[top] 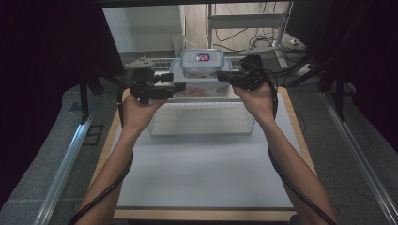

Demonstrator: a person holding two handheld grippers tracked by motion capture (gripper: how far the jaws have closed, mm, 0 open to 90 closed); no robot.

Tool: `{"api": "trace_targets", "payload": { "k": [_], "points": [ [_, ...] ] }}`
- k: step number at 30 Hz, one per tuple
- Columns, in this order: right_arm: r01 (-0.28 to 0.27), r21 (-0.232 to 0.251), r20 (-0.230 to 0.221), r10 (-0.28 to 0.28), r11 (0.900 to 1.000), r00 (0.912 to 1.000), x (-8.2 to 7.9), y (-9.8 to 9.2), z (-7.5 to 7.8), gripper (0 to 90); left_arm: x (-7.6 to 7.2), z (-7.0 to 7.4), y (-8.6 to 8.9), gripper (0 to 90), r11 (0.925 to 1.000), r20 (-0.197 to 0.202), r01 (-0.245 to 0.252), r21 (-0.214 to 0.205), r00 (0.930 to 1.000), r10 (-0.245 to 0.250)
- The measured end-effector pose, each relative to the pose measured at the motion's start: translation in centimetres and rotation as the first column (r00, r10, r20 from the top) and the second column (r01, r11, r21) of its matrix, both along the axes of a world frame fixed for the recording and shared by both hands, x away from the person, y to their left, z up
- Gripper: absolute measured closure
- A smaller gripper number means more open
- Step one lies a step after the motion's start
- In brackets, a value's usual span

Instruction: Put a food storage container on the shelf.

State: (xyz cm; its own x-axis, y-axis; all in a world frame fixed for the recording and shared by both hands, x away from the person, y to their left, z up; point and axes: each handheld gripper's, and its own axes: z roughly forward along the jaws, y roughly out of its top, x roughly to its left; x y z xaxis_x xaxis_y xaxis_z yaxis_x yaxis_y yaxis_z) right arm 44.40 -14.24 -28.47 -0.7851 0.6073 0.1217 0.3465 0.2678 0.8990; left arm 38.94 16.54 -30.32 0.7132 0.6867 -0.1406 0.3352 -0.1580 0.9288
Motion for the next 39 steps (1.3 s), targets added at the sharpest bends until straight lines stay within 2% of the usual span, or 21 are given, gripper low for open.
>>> {"api": "trace_targets", "payload": {
  "k": [5, 9, 11, 12, 13, 20, 23, 28, 32, 35, 39],
  "points": [
    [0.003, 0.014, -0.015, -0.003, 0.9999, 0.9999, 0.3, -0.2, -0.3, 87.4, -0.3, -0.4, -0.3, 30.7, 0.9999, 0.006, 0.016, 0.004, 0.9999, -0.016],
    [-0.016, 0.021, -0.013, 0.016, 0.9997, 0.9998, -0.3, -0.3, -0.4, 83.4, -1.0, -0.8, -0.8, 30.1, 0.9993, 0.016, 0.031, 0.021, 0.9994, -0.031],
    [-0.024, 0.026, -0.006, 0.025, 0.9994, 0.9997, -0.6, -0.3, -0.5, 76.9, -1.4, -1.0, -1.0, 29.4, 0.9987, 0.022, 0.037, 0.036, 0.9991, -0.037],
    [-0.024, 0.026, -0.006, 0.025, 0.9994, 0.9997, -0.6, -0.3, -0.5, 76.9, -1.4, -1.0, -1.0, 28.9, 0.9987, 0.022, 0.037, 0.036, 0.9991, -0.037],
    [-0.027, 0.025, 0.006, 0.027, 0.9993, 0.9996, -1.0, -0.2, -0.6, 70.6, -1.8, -1.3, -1.3, 28.5, 0.9977, 0.027, 0.042, 0.053, 0.9987, -0.043],
    [-0.029, 0.008, 0.055, 0.028, 0.9995, 0.9981, -2.8, -0.2, -1.5, 51.0, -3.3, -2.5, -2.1, 23.3, 0.9906, 0.051, 0.049, 0.128, 0.9972, -0.056],
    [-0.034, -0.003, 0.075, 0.034, 0.9994, 0.9966, -3.7, -0.3, -2.0, 44.3, -4.0, -3.0, -2.1, 20.8, 0.9900, 0.056, 0.047, 0.133, 0.9970, -0.055],
    [-0.050, -0.020, 0.090, 0.051, 0.9986, 0.9947, -5.0, -0.5, -2.7, 36.9, -4.8, -3.8, -1.9, 17.0, 0.9916, 0.051, 0.049, 0.120, 0.9971, -0.055],
    [-0.064, -0.063, 0.113, 0.071, 0.9960, 0.9911, -6.4, -0.5, -3.5, 29.4, -5.7, -5.1, -1.5, 13.1, 0.9931, 0.029, 0.048, 0.107, 0.9983, -0.051],
    [-0.074, -0.087, 0.111, 0.083, 0.9935, 0.9903, -7.2, -0.5, -4.0, 25.0, -6.3, -6.0, -1.2, 10.9, 0.9949, 0.013, 0.050, 0.088, 0.9986, -0.051],
    [-0.089, -0.103, 0.102, 0.099, 0.9907, 0.9898, -8.2, -0.6, -4.8, 20.7, -7.0, -7.2, -1.0, 8.9, 0.9948, 0.002, 0.052, 0.088, 0.9986, -0.052]
  ]
}}
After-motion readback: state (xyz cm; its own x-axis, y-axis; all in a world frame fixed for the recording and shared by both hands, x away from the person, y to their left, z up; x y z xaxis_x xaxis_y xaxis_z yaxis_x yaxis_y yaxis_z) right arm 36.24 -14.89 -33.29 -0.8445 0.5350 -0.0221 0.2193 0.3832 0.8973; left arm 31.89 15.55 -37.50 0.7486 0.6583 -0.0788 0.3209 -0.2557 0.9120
